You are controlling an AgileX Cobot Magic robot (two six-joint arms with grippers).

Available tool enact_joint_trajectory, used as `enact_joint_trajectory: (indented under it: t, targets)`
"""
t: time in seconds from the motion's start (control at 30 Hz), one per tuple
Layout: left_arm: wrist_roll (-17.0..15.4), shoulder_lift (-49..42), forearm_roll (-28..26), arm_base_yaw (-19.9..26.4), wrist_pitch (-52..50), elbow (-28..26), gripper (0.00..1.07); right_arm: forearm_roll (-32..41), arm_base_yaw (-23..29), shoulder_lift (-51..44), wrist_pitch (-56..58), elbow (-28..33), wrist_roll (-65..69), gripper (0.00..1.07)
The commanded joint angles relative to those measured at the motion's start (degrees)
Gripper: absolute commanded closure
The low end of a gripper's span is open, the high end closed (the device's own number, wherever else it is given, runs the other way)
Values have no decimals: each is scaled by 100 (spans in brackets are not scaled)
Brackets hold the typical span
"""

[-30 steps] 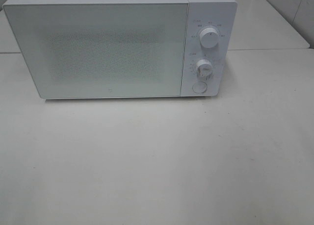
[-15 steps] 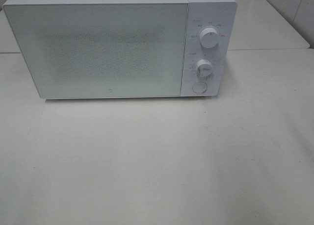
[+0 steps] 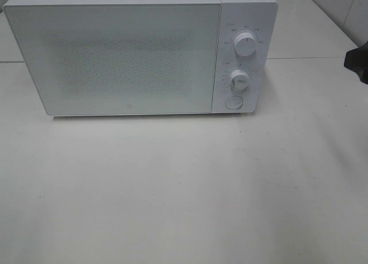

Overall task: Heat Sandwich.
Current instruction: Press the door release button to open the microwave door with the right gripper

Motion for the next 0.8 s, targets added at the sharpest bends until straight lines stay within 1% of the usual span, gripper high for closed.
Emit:
enact_joint_trajectory:
  t: [0.03, 0.07, 0.1, 0.13, 0.23, 0.27, 0.3, 0.37, 0.4, 0.43, 0.47, 0.5, 0.53, 0.57, 0.6, 0.63, 0.73, 0.77, 0.8]
  targets:
    - [11, -29, -34, 11, -80, 11, 7, 0, 120, 292, -842, 246, 17, 32]
    - [11, -29, -34, 11, -80, 11, 7, 0, 189, 390, -1140, 355, 11, 32]
    - [11, -29, -34, 11, -80, 11, 7, 57, 344, 613, -1679, 573, 6, 32]
    - [11, -29, -34, 11, -80, 11, 7, 57, 344, 613, -1679, 573, 6, 32]
    - [11, -29, -34, 11, -80, 11, 7, 201, 670, 940, -2475, 819, -69, 32]
    - [11, -29, -34, 11, -80, 11, 7, 413, 928, 1220, -2974, 957, -246, 32]
    - [11, -29, -34, 11, -80, 11, 7, 413, 928, 1220, -2974, 957, -246, 32]
    - [11, -29, -34, 11, -80, 11, 7, 745, 1175, 1478, -3369, 1049, -464, 32]
    - [11, -29, -34, 11, -80, 11, 7, 1071, 1461, 1776, -3753, 1129, -710, 32]
    - [11, -29, -34, 11, -80, 11, 7, 1243, 1610, 1914, -3971, 1152, -831, 32]
    - [11, -29, -34, 11, -80, 11, 7, 1243, 1610, 1914, -3971, 1152, -831, 32]
    - [11, -29, -34, 11, -80, 11, 7, 1387, 1736, 2028, -4131, 1169, -945, 32]
    - [11, -29, -34, 11, -80, 11, 7, 1696, 2017, 2263, -4515, 1175, -1129, 32]
    - [11, -29, -34, 11, -80, 11, 7, 1868, 2183, 2395, -4693, 1175, -1215, 32]
    - [11, -29, -34, 11, -80, 11, 7, 2017, 2349, 2515, -4870, 1175, -1283, 32]
    - [11, -29, -34, 11, -80, 11, 7, 2017, 2349, 2515, -4870, 1175, -1283, 32]
    - [11, -29, -34, 11, -80, 11, 7, 2555, 2962, 2928, -5477, 1175, -1369, 32]
    - [11, -29, -34, 11, -80, 11, 7, 2555, 2962, 2928, -5477, 1175, -1369, 32]
    - [11, -29, -34, 11, -80, 11, 7, 2704, 3117, 3025, -5621, 1175, -1369, 32]
